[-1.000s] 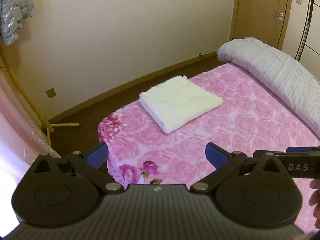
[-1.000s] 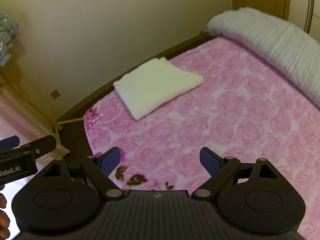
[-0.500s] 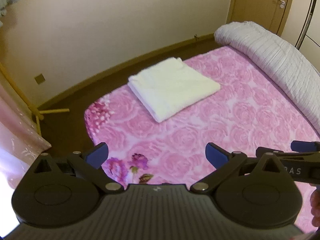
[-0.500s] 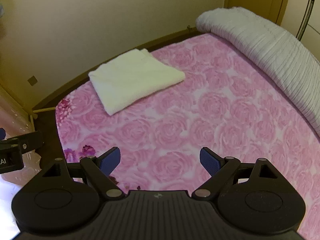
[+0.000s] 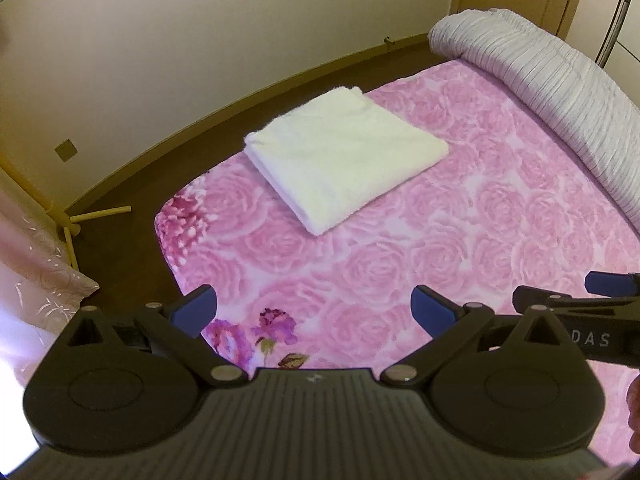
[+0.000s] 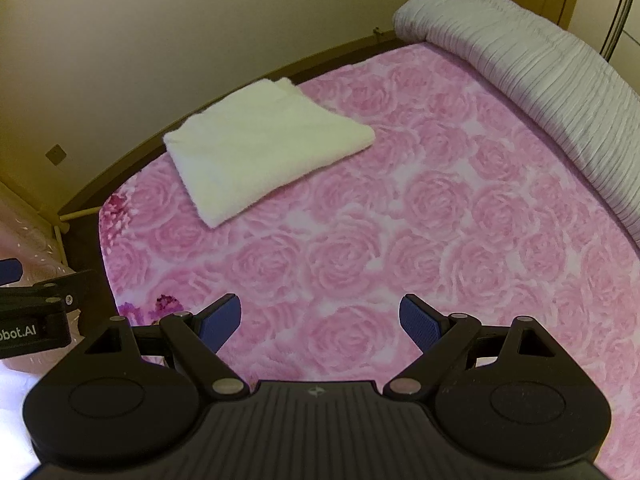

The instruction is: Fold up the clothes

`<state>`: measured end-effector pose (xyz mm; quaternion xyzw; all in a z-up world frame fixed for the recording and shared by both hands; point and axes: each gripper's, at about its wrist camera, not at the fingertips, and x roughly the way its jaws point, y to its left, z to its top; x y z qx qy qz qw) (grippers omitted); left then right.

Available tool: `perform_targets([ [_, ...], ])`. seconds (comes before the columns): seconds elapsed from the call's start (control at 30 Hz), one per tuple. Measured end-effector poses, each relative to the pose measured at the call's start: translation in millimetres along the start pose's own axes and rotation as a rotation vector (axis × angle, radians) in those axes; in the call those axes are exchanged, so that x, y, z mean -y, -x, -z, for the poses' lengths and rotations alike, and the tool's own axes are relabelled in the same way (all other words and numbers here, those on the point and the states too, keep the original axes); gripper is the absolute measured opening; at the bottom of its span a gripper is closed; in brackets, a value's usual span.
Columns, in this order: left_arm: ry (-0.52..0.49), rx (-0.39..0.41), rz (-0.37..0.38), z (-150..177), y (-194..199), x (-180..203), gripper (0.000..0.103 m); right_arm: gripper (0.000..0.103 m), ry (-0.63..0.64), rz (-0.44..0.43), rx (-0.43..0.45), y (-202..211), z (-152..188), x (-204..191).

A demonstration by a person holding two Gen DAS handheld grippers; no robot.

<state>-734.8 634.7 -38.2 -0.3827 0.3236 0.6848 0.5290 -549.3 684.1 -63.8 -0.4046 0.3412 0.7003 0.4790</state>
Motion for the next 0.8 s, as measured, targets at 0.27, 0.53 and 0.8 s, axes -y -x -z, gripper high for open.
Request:
perform_targets([
  [0.27, -0.018, -0.027, -0.012, -14.5, -21.8, 1.1, 0.102, 0.089, -0.009, -0.001, -0.02, -17.2, -17.8, -1.8],
  [0.53, -0.039, -0.034, -0.018, -23.1, -33.5, 4.0, 0.102, 0.089, -0.023, 0.001, -0.031, -27.7, -28.1, -0.7],
  [0.8, -0.051, -0.012, -0.022, -26.6, -29.4, 6.2, 0.102, 0.089, -0.032, -0.002, -0.027, -27.3, -30.0, -0.7],
])
